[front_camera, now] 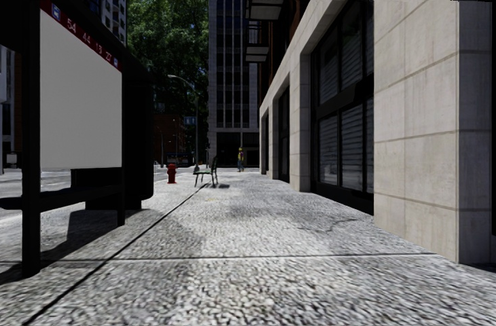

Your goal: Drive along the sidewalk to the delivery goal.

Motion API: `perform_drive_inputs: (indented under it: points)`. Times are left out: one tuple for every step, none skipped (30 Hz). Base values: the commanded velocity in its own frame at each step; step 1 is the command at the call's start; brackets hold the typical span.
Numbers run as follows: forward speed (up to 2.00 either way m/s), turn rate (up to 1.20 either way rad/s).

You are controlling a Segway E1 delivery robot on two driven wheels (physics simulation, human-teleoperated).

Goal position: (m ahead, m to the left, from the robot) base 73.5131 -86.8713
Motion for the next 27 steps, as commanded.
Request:
perform_drive_inputs:
  points:
    - [2.00, 0.00]
    - [2.00, 0.00]
    - [2.00, 0.00]
    - [2.00, 0.00]
    - [2.00, 0.00]
    - [2.00, 0.00]
    - [2.00, 0.00]
    - [2.00, 0.00]
    - [2.00, 0.00]
    - [2.00, 0.00]
    - [2.00, 0.00]
    - [2.00, 0.00]
    - [2.00, 0.00]
    - [2.00, 0.00]
    - [2.00, 0.00]
    - [2.00, 0.00]
    - [2.00, 0.00]
    - [2.00, 0.00]
    - [2.00, 0.00]
    - [2.00, 0.00]
    - [2.00, 0.00]
    - [2.00, 0.00]
    - [2.00, 0.00]
    - [2.00, 0.00]
    - [2.00, 0.00]
    - [2.00, 0.00]
    - [2.00, 0.00]
